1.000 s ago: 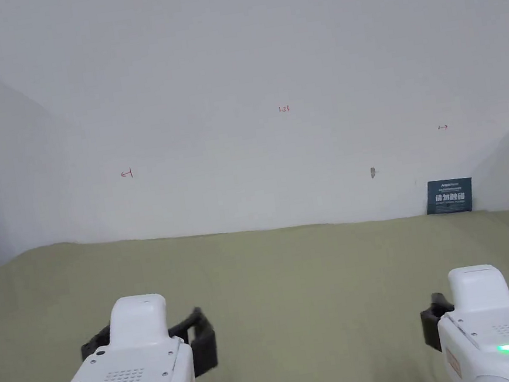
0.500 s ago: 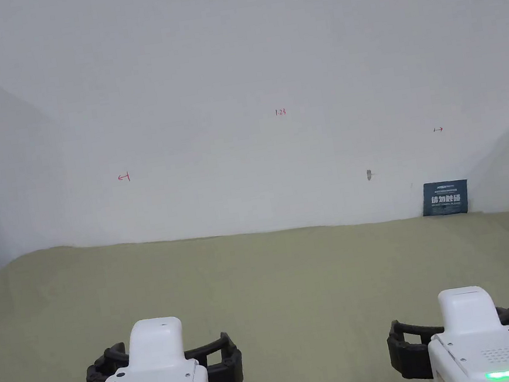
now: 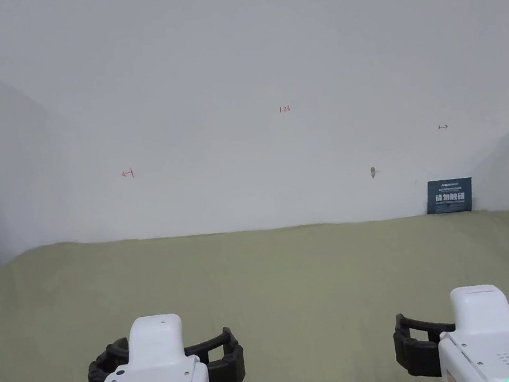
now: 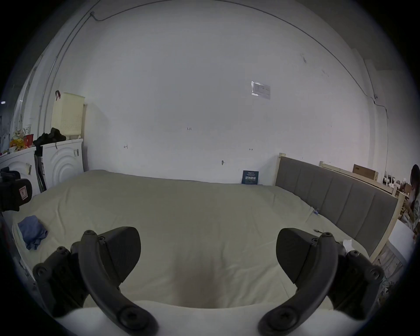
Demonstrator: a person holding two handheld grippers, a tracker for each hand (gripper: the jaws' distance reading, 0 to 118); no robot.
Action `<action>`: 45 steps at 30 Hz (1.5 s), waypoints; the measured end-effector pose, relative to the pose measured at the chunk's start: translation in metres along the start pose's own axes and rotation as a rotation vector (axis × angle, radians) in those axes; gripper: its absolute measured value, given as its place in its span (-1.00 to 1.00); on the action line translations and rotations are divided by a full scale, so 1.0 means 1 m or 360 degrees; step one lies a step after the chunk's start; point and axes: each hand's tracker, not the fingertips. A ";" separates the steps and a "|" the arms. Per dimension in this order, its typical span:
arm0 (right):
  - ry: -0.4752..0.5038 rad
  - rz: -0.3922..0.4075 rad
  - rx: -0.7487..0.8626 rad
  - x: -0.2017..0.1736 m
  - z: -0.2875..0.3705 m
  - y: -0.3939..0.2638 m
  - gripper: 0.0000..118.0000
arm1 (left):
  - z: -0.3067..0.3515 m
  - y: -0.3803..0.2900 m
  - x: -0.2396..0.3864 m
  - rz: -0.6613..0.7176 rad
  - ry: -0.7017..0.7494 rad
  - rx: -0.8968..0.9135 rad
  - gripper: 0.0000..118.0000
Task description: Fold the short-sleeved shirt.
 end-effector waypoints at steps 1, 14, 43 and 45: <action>0.0005 0.0001 0.0004 0.000 0.000 -0.001 0.98 | 0.000 0.000 0.000 0.0000 0.0002 0.0003 1.00; 0.0025 -0.0072 0.0113 0.003 0.011 -0.001 0.99 | 0.002 -0.005 0.001 0.0027 -0.0009 0.0063 1.00; -0.0036 -0.0041 0.0059 0.004 0.005 -0.005 1.00 | 0.005 0.002 -0.001 0.0034 -0.0043 0.0117 1.00; -0.0063 -0.0017 0.0068 0.004 0.003 -0.009 1.00 | 0.005 0.003 -0.001 0.0036 -0.0044 0.0122 1.00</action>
